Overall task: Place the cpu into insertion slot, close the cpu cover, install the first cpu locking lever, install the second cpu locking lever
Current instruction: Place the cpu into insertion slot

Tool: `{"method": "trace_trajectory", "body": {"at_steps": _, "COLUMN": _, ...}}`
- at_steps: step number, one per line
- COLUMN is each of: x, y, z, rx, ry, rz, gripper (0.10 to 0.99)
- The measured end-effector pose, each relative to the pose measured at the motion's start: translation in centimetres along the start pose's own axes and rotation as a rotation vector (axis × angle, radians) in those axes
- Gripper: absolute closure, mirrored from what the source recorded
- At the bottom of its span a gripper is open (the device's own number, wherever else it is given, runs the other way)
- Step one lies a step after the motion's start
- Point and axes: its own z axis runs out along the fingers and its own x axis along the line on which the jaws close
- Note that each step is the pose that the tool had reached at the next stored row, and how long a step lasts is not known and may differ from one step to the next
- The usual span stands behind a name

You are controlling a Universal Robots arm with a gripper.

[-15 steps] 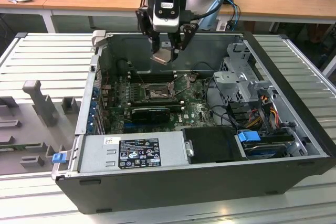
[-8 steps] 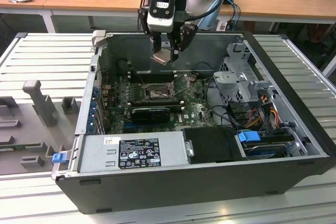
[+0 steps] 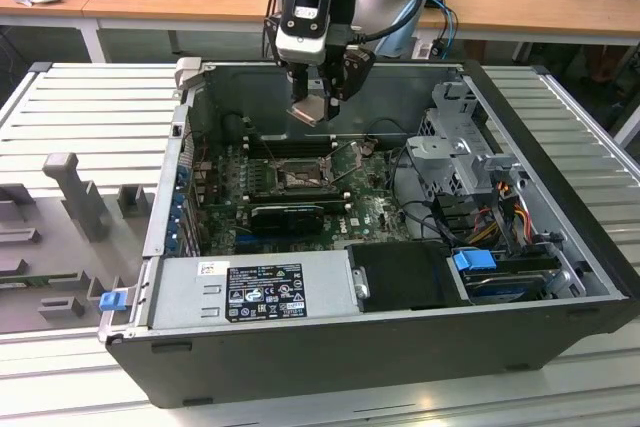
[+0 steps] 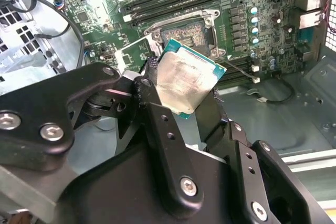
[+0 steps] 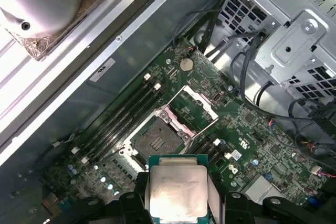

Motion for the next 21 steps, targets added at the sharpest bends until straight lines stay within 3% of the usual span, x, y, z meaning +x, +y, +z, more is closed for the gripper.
{"method": "trace_trajectory", "body": {"at_steps": 9, "x": 0.00, "y": 0.00, "z": 0.02, "rx": -0.001, "ry": -0.0053, "rz": 0.064, "gripper": 0.557}}
{"method": "trace_trajectory", "body": {"at_steps": 15, "x": 0.00, "y": 0.00, "z": 0.03, "rx": -0.003, "ry": -0.0116, "rz": 0.138, "gripper": 0.557}}
{"method": "trace_trajectory", "body": {"at_steps": 21, "x": 0.00, "y": 0.00, "z": 0.04, "rx": -0.005, "ry": -0.0220, "rz": 0.259, "gripper": 0.557}}
